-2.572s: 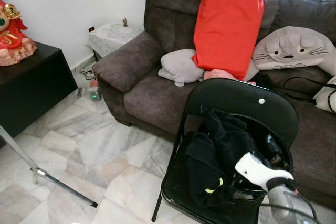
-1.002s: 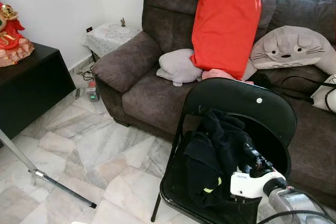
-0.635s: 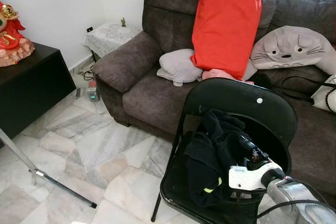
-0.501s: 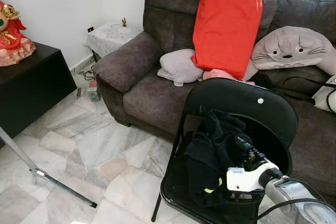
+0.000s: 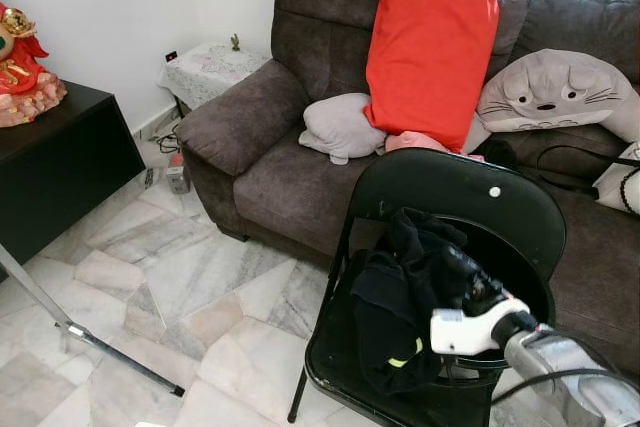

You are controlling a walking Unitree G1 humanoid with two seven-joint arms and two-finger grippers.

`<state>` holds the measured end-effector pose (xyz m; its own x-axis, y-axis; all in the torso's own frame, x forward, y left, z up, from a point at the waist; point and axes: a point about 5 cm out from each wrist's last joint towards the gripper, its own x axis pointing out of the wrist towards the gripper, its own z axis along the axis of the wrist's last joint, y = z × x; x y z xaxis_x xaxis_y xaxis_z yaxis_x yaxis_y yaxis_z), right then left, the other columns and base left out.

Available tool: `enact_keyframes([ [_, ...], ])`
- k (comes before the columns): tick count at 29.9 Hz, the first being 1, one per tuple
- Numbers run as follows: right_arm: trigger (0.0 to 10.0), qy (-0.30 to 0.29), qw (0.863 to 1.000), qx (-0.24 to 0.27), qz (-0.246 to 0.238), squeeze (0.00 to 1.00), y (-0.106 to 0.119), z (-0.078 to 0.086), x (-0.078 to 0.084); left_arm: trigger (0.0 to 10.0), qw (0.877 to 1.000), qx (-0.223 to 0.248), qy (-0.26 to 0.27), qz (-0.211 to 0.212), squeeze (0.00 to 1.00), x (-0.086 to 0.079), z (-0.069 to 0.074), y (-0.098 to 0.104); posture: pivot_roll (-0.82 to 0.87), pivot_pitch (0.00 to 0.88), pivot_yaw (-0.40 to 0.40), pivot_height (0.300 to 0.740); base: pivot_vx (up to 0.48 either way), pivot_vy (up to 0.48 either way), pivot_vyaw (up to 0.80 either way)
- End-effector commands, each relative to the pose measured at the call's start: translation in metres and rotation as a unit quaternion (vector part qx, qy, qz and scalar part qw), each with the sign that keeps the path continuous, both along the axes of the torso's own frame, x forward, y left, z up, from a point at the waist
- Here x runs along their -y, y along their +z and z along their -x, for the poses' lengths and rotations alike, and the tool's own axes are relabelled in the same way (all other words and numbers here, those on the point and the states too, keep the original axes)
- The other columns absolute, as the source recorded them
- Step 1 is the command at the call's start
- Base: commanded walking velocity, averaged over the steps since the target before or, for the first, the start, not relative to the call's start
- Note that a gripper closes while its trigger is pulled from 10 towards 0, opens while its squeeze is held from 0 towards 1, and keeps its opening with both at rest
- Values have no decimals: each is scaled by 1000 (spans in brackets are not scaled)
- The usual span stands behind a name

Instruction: Hang hanger

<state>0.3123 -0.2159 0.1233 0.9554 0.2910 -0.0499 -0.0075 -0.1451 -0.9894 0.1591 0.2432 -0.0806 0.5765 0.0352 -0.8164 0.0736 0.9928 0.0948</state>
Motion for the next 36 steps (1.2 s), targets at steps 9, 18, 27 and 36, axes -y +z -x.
enact_keyframes([
  [9, 10000, -4, 999, -22, -28, 0, -6, 2, -2, 10000, 1000, -11, 0, -3, 0, -2, 6, -2, 13, 90, 24, 740, 0, 0, 0],
  [18, 10000, -4, 993, -114, -2, 0, -34, 11, 0, 10000, 1000, -12, 0, -3, 0, -2, 6, -2, 14, 88, 25, 740, 0, 0, 0],
  [27, 10000, 34, 997, -66, -14, 0, -19, 2, -12, 10000, 1000, -12, -1, -4, 0, -2, 6, -2, 19, 85, 26, 740, 0, 0, 0],
  [36, 10000, -25, 996, -85, 11, 0, -31, -4, 0, 10000, 1000, -12, 1, -4, 0, -2, 6, -2, 26, 81, 23, 740, 0, 0, 0],
])
